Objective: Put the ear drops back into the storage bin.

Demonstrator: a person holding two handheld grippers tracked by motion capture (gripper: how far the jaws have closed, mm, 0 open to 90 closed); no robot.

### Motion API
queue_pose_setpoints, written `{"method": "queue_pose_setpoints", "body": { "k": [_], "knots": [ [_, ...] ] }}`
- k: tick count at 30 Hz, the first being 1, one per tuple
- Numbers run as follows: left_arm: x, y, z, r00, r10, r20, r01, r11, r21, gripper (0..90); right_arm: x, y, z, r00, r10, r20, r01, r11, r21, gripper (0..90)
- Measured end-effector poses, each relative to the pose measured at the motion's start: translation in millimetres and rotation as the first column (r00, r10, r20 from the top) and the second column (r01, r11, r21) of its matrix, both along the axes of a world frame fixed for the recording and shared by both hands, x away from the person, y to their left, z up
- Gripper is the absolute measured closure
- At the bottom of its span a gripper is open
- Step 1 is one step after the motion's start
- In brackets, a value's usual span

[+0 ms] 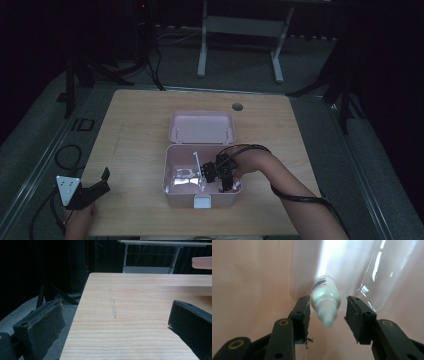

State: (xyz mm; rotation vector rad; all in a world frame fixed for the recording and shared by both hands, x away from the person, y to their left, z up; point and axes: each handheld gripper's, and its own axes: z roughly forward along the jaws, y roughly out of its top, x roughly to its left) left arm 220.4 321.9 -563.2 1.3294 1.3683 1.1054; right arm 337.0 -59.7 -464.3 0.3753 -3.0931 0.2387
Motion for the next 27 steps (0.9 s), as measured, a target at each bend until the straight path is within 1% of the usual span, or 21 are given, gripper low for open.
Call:
{"method": "queue_pose_setpoints", "body": {
  "k": [7, 10, 12, 14, 17, 18, 19, 20, 22, 25, 27],
  "knots": [
    [0.1, 0.0, 0.0, 1.0, 0.0, 0.0, 0.0, 1.0, -0.002, 0.5, 3.3, -2.4, 19.3, 0.9992, -0.032, 0.026, 0.031, 0.9986, 0.044, 47.0],
    [0.2, 0.0, 0.0, 1.0, 0.0, -0.001, 0.0, 1.0, -0.002, 0.5, 3.7, -3.3, 26.4, 0.9986, -0.039, 0.037, 0.036, 0.997, 0.068, 40.5],
    [0.3, 0.0, 0.0, 1.0, 0.001, -0.001, -0.001, 1.0, -0.003, 0.5, 5.1, -3.3, 31.0, 0.9972, -0.064, 0.039, 0.06, 0.9946, 0.084, 36.1],
    [0.3, -0.1, 0.0, 1.0, 0.001, -0.001, -0.001, 1.0, -0.002, 0.5, 5.6, -4.0, 35.0, 0.9961, -0.078, 0.042, 0.073, 0.9916, 0.107, 29.1],
    [0.2, 0.0, 0.0, 1.0, 0.001, -0.001, -0.001, 1.0, -0.001, 0.5, 5.7, -6.6, 40.1, 0.9961, -0.085, 0.025, 0.081, 0.9907, 0.109, 20.1],
    [0.2, 0.0, 0.0, 1.0, 0.001, -0.001, -0.001, 1.0, -0.001, 0.5, 5.7, -6.6, 40.1, 0.9961, -0.085, 0.025, 0.081, 0.9907, 0.109, 20.1],
    [0.2, -0.1, 0.0, 1.0, 0.001, -0.001, -0.001, 1.0, -0.001, 0.5, 6.3, -7.4, 41.8, 0.995, -0.097, 0.021, 0.094, 0.9888, 0.116, 19.9],
    [0.2, -0.1, 0.0, 1.0, 0.001, -0.001, -0.001, 1.0, -0.001, 0.5, 8.0, -8.8, 45.8, 0.9932, -0.116, 0.009, 0.114, 0.9848, 0.131, 18.2],
    [0.2, -0.1, 0.0, 1.0, 0.002, -0.001, -0.002, 1.0, -0.001, 0.5, 8.8, -11.2, 51.4, 0.992, -0.126, 0.011, 0.123, 0.9812, 0.149, 17.2],
    [0.2, -0.3, 0.0, 1.0, 0.003, 0.001, -0.003, 1.0, -0.003, 0.5, 9.9, -15.4, 60.0, 0.9909, -0.135, 0.001, 0.132, 0.9735, 0.186, 15.7],
    [0.2, -0.2, 0.0, 1.0, 0.003, 0.0, -0.003, 1.0, -0.001, 0.5, 10.2, -18.6, 65.0, 0.9892, -0.147, 0.003, 0.143, 0.97, 0.197, 14.6]
  ]
}}
